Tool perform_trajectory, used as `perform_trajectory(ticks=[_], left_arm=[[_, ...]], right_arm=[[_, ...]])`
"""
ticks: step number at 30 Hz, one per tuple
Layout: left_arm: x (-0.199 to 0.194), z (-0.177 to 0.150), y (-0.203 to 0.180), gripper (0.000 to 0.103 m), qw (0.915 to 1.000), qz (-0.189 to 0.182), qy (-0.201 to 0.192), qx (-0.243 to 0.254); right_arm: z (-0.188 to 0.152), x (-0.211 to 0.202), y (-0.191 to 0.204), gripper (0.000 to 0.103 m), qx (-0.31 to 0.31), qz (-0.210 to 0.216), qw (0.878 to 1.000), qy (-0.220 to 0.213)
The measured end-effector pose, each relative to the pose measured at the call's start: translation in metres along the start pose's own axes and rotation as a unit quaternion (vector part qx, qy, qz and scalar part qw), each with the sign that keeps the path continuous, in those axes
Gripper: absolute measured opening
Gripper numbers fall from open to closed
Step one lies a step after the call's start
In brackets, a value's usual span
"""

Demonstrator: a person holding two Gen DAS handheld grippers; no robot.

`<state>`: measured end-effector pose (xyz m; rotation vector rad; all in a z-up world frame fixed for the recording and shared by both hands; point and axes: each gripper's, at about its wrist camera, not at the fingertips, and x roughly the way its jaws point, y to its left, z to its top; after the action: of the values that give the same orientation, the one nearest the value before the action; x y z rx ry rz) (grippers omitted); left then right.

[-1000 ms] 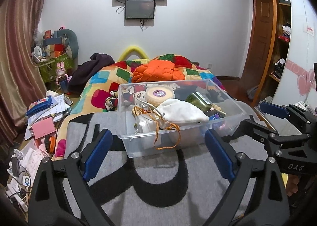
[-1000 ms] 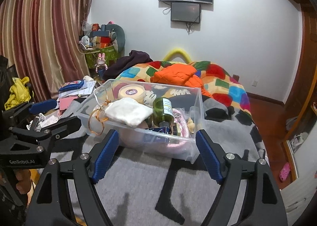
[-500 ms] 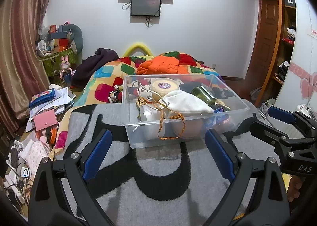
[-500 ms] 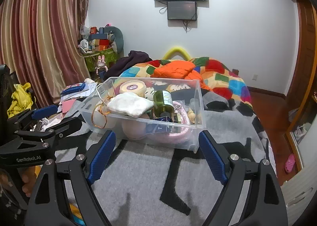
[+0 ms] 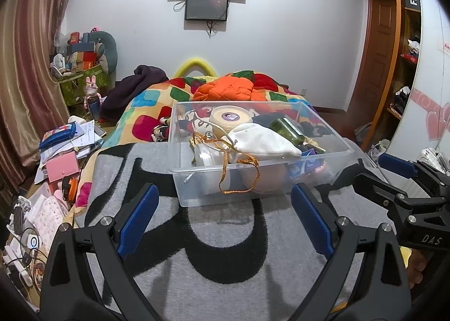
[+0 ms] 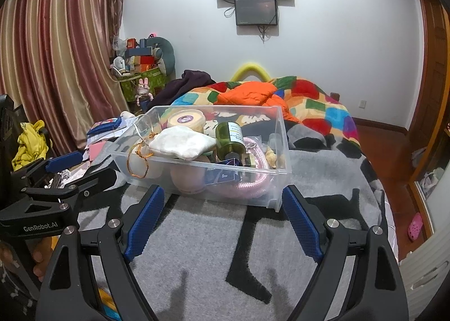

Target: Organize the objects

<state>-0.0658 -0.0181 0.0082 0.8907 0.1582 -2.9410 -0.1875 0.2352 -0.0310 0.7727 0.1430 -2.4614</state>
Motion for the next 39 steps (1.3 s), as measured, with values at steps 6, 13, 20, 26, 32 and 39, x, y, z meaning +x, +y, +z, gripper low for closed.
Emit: perform_trajectory(ticks=[6, 13, 20, 26, 32, 39], left_arm=[[-0.0006, -0.0015, 0.0005, 0.096, 1.0000, -0.002, 0.001, -0.002], [-0.0002, -0.0015, -0.0009, 0.096, 1.0000, -0.005, 0.002, -0.001], [-0.0001, -0.0016, -0.0008, 0.096, 0.9999, -0.008, 0.006, -0.004], [0.0013, -0.0033, 0.0008, 0.096, 0.9999, -0.004, 0.012, -0.008], [-0.0006, -0.0032, 0.0007, 0.096, 0.9999, -0.004, 0.010, -0.003], [-0.0021, -0.0031, 0.0036, 0.096, 0.9999, -0.005, 0.009, -0.010]], right_arm=[[0.0002, 0.0001, 0.0008, 0.084, -0.001, 0.002, 1.000, 0.000], [-0.0004, 0.0010, 0.0027, 0.084, -0.003, 0.003, 1.000, 0.003], [-0.0007, 0.0015, 0.0031, 0.084, -0.003, 0.004, 1.000, 0.003], [-0.0010, 0.0016, 0.0032, 0.084, -0.003, 0.005, 1.000, 0.003], [-0.0013, 0.0017, 0.0034, 0.084, -0.003, 0.005, 1.000, 0.004], [-0.0017, 0.0020, 0.0035, 0.084, -0.003, 0.005, 1.000, 0.004]])
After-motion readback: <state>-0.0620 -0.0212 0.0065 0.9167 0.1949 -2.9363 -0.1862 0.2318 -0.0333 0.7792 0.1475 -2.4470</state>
